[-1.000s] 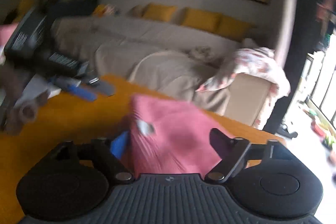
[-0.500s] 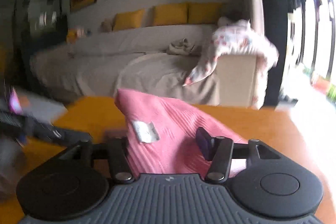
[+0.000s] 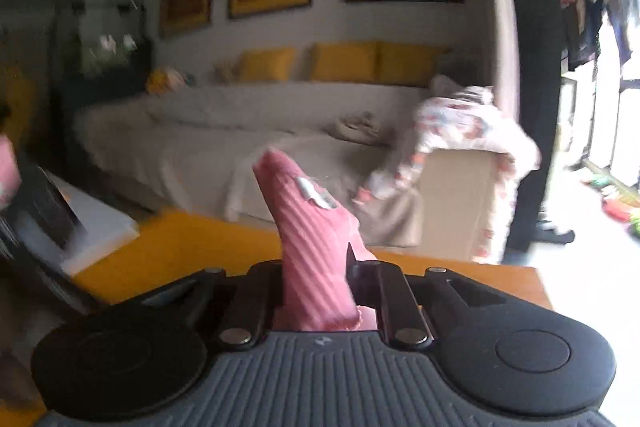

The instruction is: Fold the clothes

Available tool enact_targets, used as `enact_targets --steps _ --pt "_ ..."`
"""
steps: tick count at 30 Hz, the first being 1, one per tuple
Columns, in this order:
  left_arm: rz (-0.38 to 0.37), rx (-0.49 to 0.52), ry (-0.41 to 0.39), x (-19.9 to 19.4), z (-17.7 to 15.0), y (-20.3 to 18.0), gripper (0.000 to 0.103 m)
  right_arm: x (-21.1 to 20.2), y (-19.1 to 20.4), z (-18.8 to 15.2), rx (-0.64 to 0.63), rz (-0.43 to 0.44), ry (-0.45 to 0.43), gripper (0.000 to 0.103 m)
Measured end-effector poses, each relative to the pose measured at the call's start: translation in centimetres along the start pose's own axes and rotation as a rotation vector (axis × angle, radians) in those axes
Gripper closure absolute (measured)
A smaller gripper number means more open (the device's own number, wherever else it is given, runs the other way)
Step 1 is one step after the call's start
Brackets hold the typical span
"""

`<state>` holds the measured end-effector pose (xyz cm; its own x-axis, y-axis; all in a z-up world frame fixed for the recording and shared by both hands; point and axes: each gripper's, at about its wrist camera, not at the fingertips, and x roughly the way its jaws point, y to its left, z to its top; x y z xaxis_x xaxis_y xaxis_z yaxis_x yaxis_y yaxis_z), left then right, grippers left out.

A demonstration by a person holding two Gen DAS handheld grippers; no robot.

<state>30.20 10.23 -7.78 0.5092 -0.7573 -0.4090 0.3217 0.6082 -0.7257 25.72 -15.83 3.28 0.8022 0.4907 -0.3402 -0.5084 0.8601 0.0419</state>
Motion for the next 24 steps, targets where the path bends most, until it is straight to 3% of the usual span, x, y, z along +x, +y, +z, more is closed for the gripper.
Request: enact_targets --steps 3,6,8,10,12,15,19,21,23,24 --pt "0.011 0.000 0.009 0.1 -0.1 0.3 0.033 0.9 1.9 -0.5 -0.042 0.066 0.055 0.090" --pt "0.052 -0.011 -0.033 -1.9 -0.2 0.4 0.033 2.4 3.4 -2.3 -0.082 0.071 0.114 0.088" --pt "0.084 -0.019 -0.068 -3.5 -0.3 0.4 0.025 3.0 4.4 -3.7 -0.116 0.064 0.135 0.086" --pt "0.117 -0.027 -0.102 -5.1 -0.4 0.5 0.020 3.2 5.6 -5.0 -0.163 0.056 0.149 0.077" --pt "0.143 -0.037 -0.134 -6.6 -0.4 0.5 0.019 3.3 6.7 -5.8 -0.195 0.068 0.148 0.049" --pt "0.163 -0.052 -0.166 -7.7 -0.4 0.7 0.016 3.0 7.5 -5.8 -0.220 0.060 0.129 0.040" --pt "0.193 -0.064 -0.195 -8.5 -0.7 1.1 0.011 0.9 7.7 -5.5 -0.301 -0.031 0.062 0.043" --pt "0.194 -0.066 -0.193 -8.6 -0.6 1.2 0.011 0.2 6.9 -5.4 -0.313 -0.072 0.065 0.076" --pt "0.195 -0.061 -0.195 -8.4 -0.5 1.1 0.011 -0.4 5.4 -5.0 -0.231 -0.075 0.070 0.089" --pt "0.198 -0.055 -0.201 -8.2 -0.2 0.8 0.011 -0.6 4.5 -4.7 -0.173 -0.069 0.072 0.090"
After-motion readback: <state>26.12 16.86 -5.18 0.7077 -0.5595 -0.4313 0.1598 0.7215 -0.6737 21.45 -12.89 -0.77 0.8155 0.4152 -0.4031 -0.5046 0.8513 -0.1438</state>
